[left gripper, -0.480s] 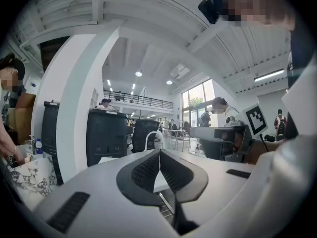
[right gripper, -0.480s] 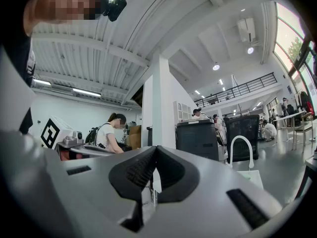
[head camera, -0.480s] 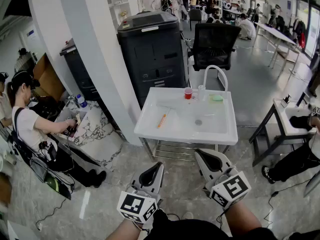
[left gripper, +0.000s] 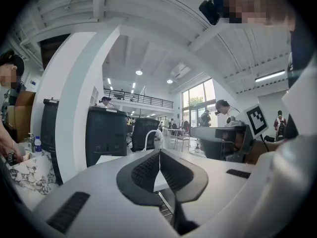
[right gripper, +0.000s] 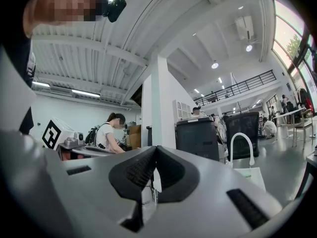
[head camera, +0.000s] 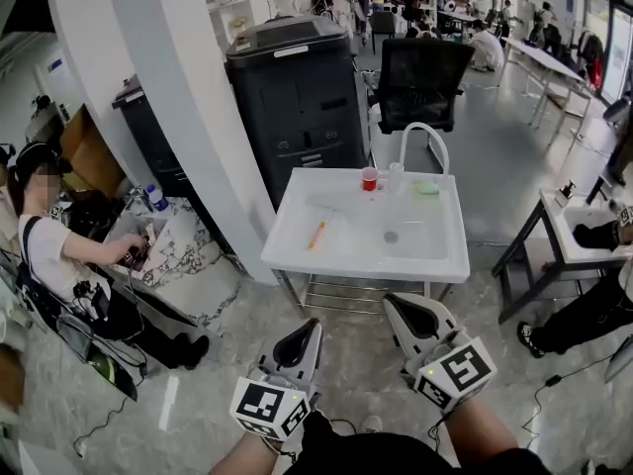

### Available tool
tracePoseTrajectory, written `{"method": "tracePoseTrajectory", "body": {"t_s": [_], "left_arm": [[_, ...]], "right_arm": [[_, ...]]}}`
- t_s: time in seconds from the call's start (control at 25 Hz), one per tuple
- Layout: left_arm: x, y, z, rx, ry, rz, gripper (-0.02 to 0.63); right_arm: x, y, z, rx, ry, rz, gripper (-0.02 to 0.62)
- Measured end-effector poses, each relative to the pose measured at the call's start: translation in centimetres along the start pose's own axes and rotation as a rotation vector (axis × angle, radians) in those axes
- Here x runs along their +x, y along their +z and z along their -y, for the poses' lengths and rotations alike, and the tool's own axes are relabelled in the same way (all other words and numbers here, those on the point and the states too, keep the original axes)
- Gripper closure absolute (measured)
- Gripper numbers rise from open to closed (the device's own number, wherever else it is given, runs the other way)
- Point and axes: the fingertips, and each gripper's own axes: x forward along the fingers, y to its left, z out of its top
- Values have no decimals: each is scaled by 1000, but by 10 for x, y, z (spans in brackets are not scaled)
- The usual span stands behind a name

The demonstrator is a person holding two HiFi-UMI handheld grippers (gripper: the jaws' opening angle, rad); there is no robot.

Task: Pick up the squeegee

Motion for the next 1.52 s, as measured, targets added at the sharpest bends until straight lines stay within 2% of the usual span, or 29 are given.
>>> {"method": "tracePoseTrajectory", "body": {"t_s": [0.24, 0.32, 0.36, 0.4, 0.48, 0.56, 1.2, 1.52], "left_arm": [[7, -5, 0, -5, -10, -14, 586], [10, -9, 0, -2, -10, -24, 547], [11, -10, 0, -3, -7, -30, 497], [13, -11, 0, -3, -6, -35, 449], [14, -13, 1, 4, -10, -39, 422], [14, -13, 3, 10, -13, -37, 416], [11, -7, 12, 13, 6, -33, 416], [13, -10, -19, 19, -11, -22, 416]], "right_arm": [[1, -8, 4, 1, -8, -11, 577], [2, -12, 6, 2, -8, -17, 573], [2, -14, 7, 9, -4, -19, 543], [2, -15, 8, 17, 0, -19, 484], [2, -16, 9, 26, 2, -12, 421], [0, -16, 12, 29, -4, -3, 405], [-8, -11, 24, 50, -3, 13, 405], [18, -14, 23, 54, -27, 9, 405]]}}
